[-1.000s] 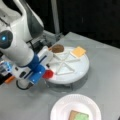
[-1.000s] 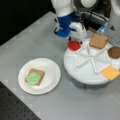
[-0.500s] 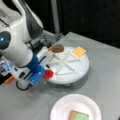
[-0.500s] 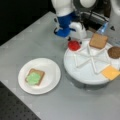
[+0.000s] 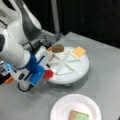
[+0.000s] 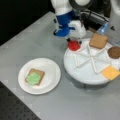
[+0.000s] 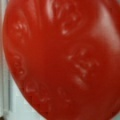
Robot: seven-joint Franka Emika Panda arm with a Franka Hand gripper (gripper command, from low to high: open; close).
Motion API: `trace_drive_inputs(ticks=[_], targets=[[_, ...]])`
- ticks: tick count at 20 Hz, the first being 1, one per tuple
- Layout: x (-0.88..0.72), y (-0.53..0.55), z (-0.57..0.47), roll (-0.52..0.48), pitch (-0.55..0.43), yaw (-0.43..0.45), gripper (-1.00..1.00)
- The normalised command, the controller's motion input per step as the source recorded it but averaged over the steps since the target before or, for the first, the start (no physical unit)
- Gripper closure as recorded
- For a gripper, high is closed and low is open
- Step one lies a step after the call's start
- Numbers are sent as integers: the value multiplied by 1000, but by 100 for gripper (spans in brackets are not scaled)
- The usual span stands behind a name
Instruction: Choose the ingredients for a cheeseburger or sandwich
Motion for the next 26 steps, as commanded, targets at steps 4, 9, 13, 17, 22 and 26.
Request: trace_drive_inputs(ticks=[4, 9, 13, 17, 22, 26], targets=[[45, -215, 52, 313, 16, 61, -100], [190, -140, 55, 265, 25, 55, -100], [235, -100, 19, 321, -12, 47, -100], [237, -143, -3, 381, -67, 80, -100], [259, -226, -17, 358, -54, 112, -100], [307, -264, -37, 282, 20, 98, -100]])
